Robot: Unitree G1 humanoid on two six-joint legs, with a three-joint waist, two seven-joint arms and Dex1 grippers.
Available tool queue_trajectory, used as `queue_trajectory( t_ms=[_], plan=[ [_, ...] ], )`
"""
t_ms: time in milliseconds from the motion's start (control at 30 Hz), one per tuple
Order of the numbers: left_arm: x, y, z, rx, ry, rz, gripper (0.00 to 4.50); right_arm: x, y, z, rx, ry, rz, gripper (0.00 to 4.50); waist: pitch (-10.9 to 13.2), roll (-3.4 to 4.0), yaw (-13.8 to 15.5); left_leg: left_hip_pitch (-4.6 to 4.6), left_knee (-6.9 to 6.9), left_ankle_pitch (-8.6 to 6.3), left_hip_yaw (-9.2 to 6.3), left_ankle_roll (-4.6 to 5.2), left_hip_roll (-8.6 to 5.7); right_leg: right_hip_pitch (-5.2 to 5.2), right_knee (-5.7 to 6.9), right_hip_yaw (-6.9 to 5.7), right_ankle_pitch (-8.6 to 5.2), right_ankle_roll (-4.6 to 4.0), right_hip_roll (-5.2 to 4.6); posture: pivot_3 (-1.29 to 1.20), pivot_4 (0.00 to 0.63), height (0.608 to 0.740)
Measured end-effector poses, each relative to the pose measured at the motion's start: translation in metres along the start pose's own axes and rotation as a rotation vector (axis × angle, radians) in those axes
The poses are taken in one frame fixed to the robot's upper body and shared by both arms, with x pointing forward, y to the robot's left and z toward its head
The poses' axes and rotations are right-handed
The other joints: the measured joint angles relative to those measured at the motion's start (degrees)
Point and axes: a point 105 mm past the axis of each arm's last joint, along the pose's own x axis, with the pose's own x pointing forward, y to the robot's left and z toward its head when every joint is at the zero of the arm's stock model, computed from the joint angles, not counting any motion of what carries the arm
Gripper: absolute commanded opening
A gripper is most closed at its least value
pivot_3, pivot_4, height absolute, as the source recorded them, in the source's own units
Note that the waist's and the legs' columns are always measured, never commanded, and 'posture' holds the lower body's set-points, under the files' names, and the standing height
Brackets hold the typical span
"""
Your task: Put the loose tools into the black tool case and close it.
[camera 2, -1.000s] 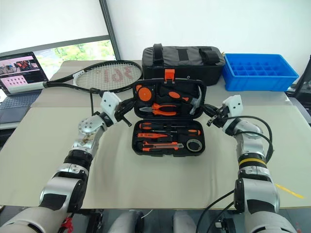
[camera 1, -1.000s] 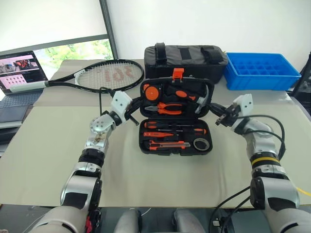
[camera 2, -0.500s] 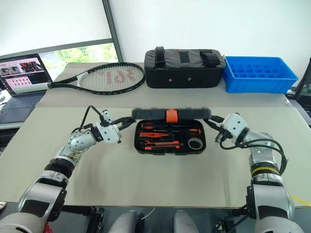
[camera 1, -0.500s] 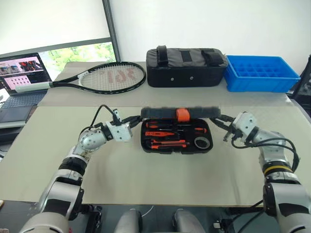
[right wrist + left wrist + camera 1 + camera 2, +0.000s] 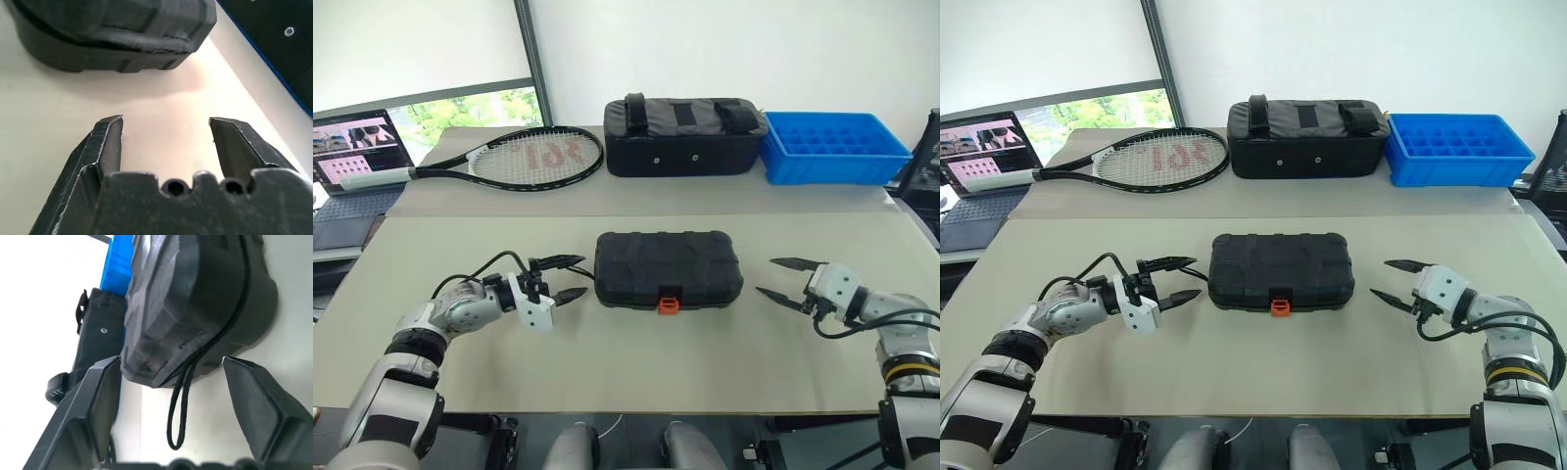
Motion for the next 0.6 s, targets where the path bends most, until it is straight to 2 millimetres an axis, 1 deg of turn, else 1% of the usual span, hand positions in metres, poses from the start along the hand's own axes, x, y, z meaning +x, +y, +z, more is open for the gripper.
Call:
queue_trajectory(
  t_ms=[100, 167, 267, 333, 400, 467, 500, 533, 567, 600],
  plan=[
    [-0.003, 0.009, -0.003, -0.055, 0.011, 0.068, 3.61, -0.007, 0.002, 0.004, 0.071, -0.040, -0.002, 3.27, 0.00, 0.00, 0.02, -0.02, 0.00, 0.00, 0.00, 0.00, 0.02, 0.00, 0.05, 0.00, 0.00, 0.00, 0.00, 0.00, 0.150, 0.707],
    [-0.002, 0.016, -0.003, -0.095, 0.006, 0.104, 3.61, -0.009, 0.006, 0.012, 0.121, -0.069, 0.022, 3.27, -0.01, 0.01, 0.13, -0.04, 0.00, 0.00, -0.01, 0.00, 0.03, 0.01, 0.16, -0.01, 0.00, 0.00, 0.00, 0.00, 0.150, 0.707],
    [0.011, 0.034, 0.000, -0.181, -0.020, 0.175, 3.61, -0.018, 0.028, 0.024, 0.255, -0.072, 0.116, 3.27, -0.07, 0.10, 0.61, -0.30, 0.05, 0.00, -0.07, 0.00, 0.06, -0.01, 0.29, -0.09, 0.00, 0.00, 0.01, 0.00, 0.150, 0.707],
    [0.019, 0.052, 0.002, -0.269, -0.042, 0.226, 3.61, -0.022, 0.050, 0.039, 0.352, -0.058, 0.222, 3.27, -0.10, 0.14, 0.81, -0.39, 0.11, 0.00, -0.08, -0.01, 0.04, 0.00, 0.27, -0.13, 0.00, 0.01, 0.05, 0.00, 0.150, 0.707],
    [0.027, 0.067, 0.005, -0.348, -0.075, 0.259, 3.61, -0.019, 0.061, 0.053, 0.410, -0.057, 0.265, 3.27, -0.10, 0.13, 0.51, -0.40, 0.17, 0.00, -0.07, -0.01, -0.03, 0.01, 0.20, -0.12, -0.02, 0.03, 0.09, 0.00, 0.150, 0.707],
    [0.038, 0.079, 0.011, -0.416, -0.120, 0.269, 3.61, -0.013, 0.065, 0.063, 0.440, -0.052, 0.276, 3.27, -0.09, 0.10, 0.15, -0.39, 0.21, 0.00, -0.06, -0.01, -0.03, 0.01, 0.02, -0.10, -0.04, 0.07, 0.14, 0.00, 0.150, 0.707],
    [0.044, 0.082, 0.014, -0.462, -0.138, 0.248, 3.61, -0.011, 0.068, 0.067, 0.456, -0.039, 0.268, 3.27, -0.09, 0.09, 0.06, -0.37, 0.21, 0.00, -0.07, -0.01, -0.02, 0.04, 0.02, -0.08, -0.08, 0.14, 0.21, 0.00, 0.150, 0.707],
    [0.048, 0.082, 0.015, -0.496, -0.148, 0.230, 3.61, -0.008, 0.070, 0.070, 0.466, -0.035, 0.263, 3.27, -0.09, 0.09, -0.01, -0.36, 0.21, 0.00, -0.08, -0.01, 0.00, 0.06, 0.06, -0.09, -0.11, 0.19, 0.26, 0.00, 0.150, 0.707],
    [0.054, 0.078, 0.016, -0.572, -0.156, 0.182, 3.61, -0.002, 0.073, 0.075, 0.486, -0.037, 0.243, 3.27, -0.10, 0.09, -0.14, -0.36, 0.19, 0.00, -0.08, -0.01, 0.04, 0.07, 0.08, -0.08, -0.25, 0.41, 0.34, 0.00, 0.150, 0.707],
    [0.059, 0.073, 0.016, -0.615, -0.156, 0.146, 3.61, 0.003, 0.075, 0.078, 0.500, -0.048, 0.227, 3.27, -0.10, 0.08, -0.24, -0.34, 0.20, 0.00, -0.11, -0.01, 0.07, 0.07, 0.10, -0.08, -0.27, 0.44, 0.39, 0.00, 0.150, 0.707]
  ],
)
